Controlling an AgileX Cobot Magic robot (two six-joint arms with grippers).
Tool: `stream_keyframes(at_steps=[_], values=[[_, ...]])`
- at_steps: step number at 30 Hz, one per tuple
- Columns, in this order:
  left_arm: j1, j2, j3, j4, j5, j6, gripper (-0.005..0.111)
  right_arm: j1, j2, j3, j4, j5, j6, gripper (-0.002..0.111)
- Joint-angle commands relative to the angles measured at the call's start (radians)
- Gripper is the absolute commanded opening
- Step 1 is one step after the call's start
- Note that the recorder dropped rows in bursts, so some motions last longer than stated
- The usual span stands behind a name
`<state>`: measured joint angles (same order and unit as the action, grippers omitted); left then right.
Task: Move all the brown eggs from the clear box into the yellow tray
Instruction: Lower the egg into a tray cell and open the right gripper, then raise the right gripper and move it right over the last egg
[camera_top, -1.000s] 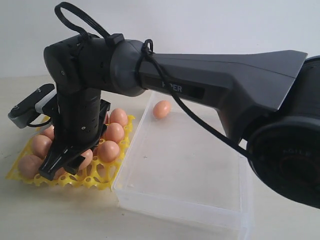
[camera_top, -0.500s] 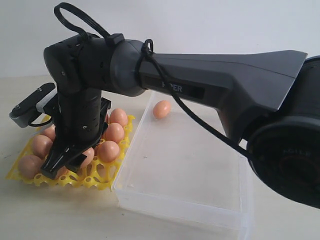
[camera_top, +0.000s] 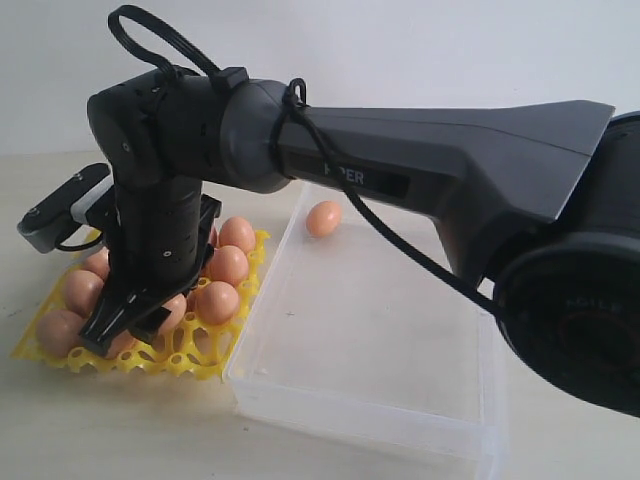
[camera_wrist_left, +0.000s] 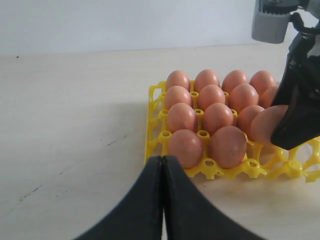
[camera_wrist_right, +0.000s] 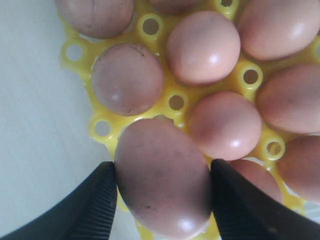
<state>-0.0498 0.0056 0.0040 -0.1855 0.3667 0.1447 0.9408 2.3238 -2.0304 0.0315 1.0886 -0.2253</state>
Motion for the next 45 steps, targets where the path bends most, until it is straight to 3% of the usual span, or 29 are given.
stream_keyframes(at_steps=[1, 5, 8, 14, 25, 31, 37, 42, 45], values=[[0.001, -0.006, -0.004, -0.001, -0.010, 0.001, 0.000, 0.001, -0.002, -0.011, -0.004, -0.013, 0.015, 0.051], [0.001, -0.006, -0.004, -0.001, -0.010, 0.001, 0.000, 0.001, 0.009, -0.011, -0.004, -0.011, 0.015, 0.051], [0.001, -0.006, -0.004, -0.001, -0.010, 0.001, 0.000, 0.001, 0.019, -0.011, -0.006, -0.015, 0.022, 0.058], [0.001, -0.006, -0.004, -0.001, -0.010, 0.001, 0.000, 0.001, 0.015, -0.011, -0.013, -0.023, 0.035, 0.059], [0.001, -0.006, -0.004, -0.001, -0.010, 0.001, 0.000, 0.001, -0.180, 0.014, -0.057, -0.010, 0.152, 0.059], [0.001, -0.006, -0.004, -0.001, -0.010, 0.001, 0.000, -0.021, -0.328, 0.217, -0.057, -0.127, 0.152, 0.053], [0.001, -0.006, -0.004, -0.001, -0.010, 0.001, 0.000, -0.125, -0.497, 0.540, -0.077, -0.366, 0.151, 0.038], [0.001, -0.006, -0.004, -0.001, -0.010, 0.001, 0.000, -0.256, -0.612, 0.763, -0.075, -0.623, 0.265, 0.038], [0.001, -0.006, -0.004, -0.001, -0.010, 0.001, 0.000, -0.354, -0.618, 0.831, 0.007, -0.747, 0.324, 0.045]])
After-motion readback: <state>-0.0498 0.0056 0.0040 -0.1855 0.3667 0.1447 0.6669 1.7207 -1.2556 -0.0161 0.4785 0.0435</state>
